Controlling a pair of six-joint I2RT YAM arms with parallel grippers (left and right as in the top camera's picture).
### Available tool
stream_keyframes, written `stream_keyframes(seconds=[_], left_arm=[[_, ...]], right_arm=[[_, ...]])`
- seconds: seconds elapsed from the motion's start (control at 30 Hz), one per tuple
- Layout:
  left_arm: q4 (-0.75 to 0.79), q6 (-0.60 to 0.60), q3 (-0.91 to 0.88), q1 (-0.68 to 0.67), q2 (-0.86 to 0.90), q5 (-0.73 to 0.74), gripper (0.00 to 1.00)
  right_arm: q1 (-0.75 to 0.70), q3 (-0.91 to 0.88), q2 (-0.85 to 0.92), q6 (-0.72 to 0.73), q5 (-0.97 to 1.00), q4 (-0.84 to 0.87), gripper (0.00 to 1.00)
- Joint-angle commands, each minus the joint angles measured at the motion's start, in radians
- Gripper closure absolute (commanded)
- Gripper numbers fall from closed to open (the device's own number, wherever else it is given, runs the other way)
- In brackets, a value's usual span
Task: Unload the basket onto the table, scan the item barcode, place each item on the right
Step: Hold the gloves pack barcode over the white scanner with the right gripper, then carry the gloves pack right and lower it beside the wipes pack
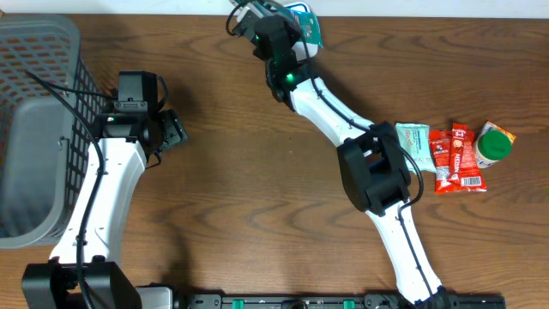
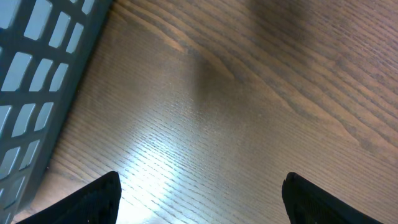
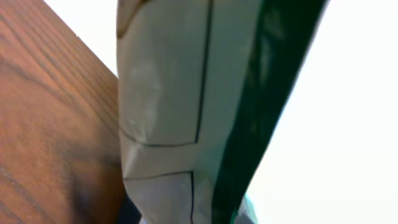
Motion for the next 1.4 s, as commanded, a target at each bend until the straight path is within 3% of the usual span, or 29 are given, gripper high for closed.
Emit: stream_keyframes(seconds=[0.0, 0.27, 0.47, 0.6, 0.73, 0.83, 1.1, 1.23, 1.37], left_arm=[[0.000, -0.005, 0.012, -0.001, -0.009, -0.013, 0.16], [0.000, -0.005, 0.012, -0.001, -0.009, -0.013, 0.16], [0.000, -0.005, 0.012, -0.001, -0.009, -0.013, 0.16], [0.000, -0.005, 0.012, -0.001, -0.009, -0.013, 0.16], [0.000, -0.005, 0.012, -0.001, -0.009, -0.013, 0.16], [0.000, -0.005, 0.012, -0.001, -0.009, -0.013, 0.16], [0.000, -0.005, 0.012, -0.001, -0.009, -0.013, 0.16], [0.000, -0.005, 0.012, -0.001, -0.009, -0.013, 0.16], [0.000, -0.005, 0.012, -0.001, -0.009, -0.013, 0.16]], right_arm=[[-0.032, 0.012, -0.003, 0.219, -0.037, 0.000, 0.99], [-0.044, 0.013, -0.037, 0.276, -0.049, -0.005, 0.99], [-0.055, 0.013, -0.165, 0.369, -0.053, -0.094, 0.99], [-0.076, 0.013, -0.296, 0.501, -0.057, -0.281, 0.99], [-0.119, 0.013, -0.453, 0.653, -0.125, -0.579, 0.99], [-0.172, 0.013, -0.560, 0.717, -0.283, -0.796, 0.99], [-0.425, 0.012, -0.705, 0.715, -0.742, -1.275, 0.99], [-0.523, -0.050, -0.698, 0.653, -0.768, -1.362, 0.99], [-0.591, -0.201, -0.697, 0.630, -0.767, -1.329, 0.99]])
